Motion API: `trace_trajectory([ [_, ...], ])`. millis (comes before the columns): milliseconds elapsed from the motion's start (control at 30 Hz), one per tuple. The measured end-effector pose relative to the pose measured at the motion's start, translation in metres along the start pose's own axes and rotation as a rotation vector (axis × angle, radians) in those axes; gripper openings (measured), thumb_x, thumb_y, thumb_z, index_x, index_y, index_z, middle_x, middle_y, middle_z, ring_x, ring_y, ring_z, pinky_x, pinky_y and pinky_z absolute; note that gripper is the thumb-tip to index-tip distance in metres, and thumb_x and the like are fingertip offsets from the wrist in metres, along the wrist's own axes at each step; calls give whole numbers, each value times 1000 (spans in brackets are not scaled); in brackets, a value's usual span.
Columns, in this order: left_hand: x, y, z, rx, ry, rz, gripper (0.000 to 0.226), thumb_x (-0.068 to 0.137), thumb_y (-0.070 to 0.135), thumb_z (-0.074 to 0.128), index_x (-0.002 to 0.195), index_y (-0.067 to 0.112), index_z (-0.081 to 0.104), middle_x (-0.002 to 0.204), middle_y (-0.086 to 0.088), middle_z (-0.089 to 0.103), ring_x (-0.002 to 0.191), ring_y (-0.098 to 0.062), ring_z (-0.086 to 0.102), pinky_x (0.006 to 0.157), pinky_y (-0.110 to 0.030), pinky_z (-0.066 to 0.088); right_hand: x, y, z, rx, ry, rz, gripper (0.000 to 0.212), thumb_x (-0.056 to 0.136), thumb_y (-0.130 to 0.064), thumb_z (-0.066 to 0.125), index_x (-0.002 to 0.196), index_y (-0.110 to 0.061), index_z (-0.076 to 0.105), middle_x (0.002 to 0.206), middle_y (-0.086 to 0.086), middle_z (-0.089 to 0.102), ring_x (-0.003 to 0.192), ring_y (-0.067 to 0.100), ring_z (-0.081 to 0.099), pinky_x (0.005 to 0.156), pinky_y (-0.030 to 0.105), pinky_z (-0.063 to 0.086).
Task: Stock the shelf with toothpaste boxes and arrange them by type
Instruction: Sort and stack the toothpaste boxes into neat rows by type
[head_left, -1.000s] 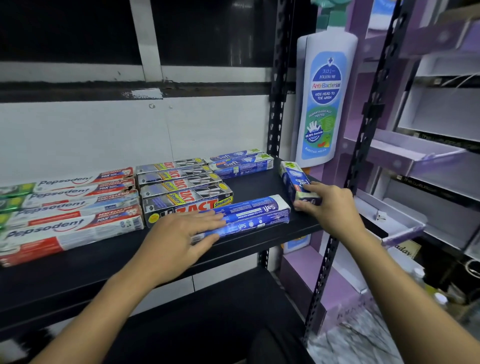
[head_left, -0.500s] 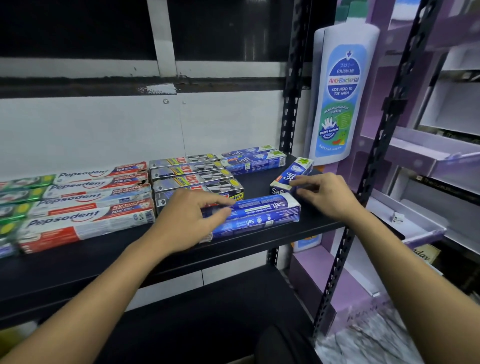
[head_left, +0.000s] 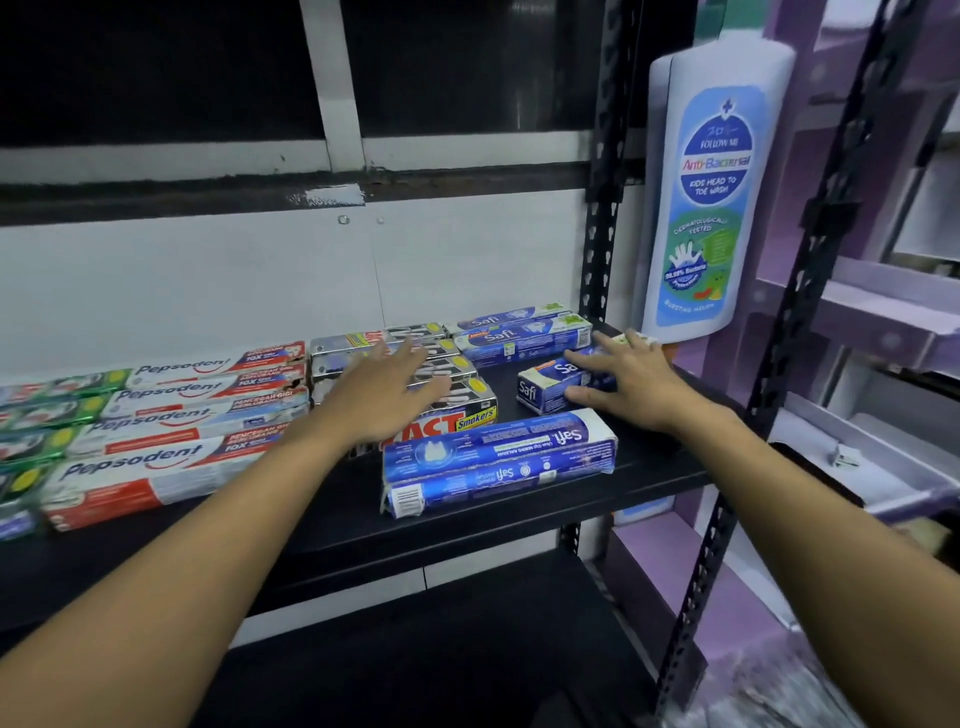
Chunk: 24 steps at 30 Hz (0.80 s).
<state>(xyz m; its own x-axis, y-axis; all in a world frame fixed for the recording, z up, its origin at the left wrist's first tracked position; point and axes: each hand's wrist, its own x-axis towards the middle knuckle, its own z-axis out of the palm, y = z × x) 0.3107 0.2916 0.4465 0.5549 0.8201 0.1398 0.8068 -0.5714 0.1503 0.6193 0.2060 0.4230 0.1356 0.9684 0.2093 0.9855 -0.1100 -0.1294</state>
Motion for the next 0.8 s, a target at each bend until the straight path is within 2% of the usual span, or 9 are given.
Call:
trace_trajectory([
  [100,4,0,7,29,-70,-21,79,90,73,16,158,33,11,165,6,0,152,-24,-4,122,-51,-2,15,-9,5,36,28,-63,70,82,-75,43,146,-46,36,159,1,29,148,32,16,116,61,12],
  [233,4,-2,8,-4,-71,-24,78,88,74,15,156,37,16,165,11,2,152,-21,-2,122,-50,0,35,-14,12,69,22,-112,81,73,-84,32,144,-47,38,157,0,34,145,30,27,113,63,19],
  [367,5,-3,7,-22,-69,-39,80,85,76,18,155,39,20,164,14,6,152,-18,0,122,-48,2,48,-27,20,4,104,-100,69,81,-79,40,142,-47,43,152,-1,42,139,30,35,110,60,25],
  [500,6,-3,9,-9,-49,-44,69,93,71,25,154,40,22,163,15,11,152,-17,4,121,-47,8,46,-35,34,10,203,-53,67,85,-76,39,144,-45,40,153,-2,41,143,29,29,114,59,14],
  [667,7,-5,10,-32,-64,-50,82,81,79,17,154,42,21,163,17,12,152,-17,5,121,-47,9,48,-30,42,29,226,-87,58,93,-64,38,148,-44,34,158,-3,31,146,30,20,115,59,5],
  [800,7,-3,9,-14,-69,-45,83,81,77,16,155,39,19,163,15,9,152,-16,4,121,-45,7,53,-32,44,31,203,-106,54,97,-58,37,149,-45,29,160,-6,25,148,30,15,115,62,1],
])
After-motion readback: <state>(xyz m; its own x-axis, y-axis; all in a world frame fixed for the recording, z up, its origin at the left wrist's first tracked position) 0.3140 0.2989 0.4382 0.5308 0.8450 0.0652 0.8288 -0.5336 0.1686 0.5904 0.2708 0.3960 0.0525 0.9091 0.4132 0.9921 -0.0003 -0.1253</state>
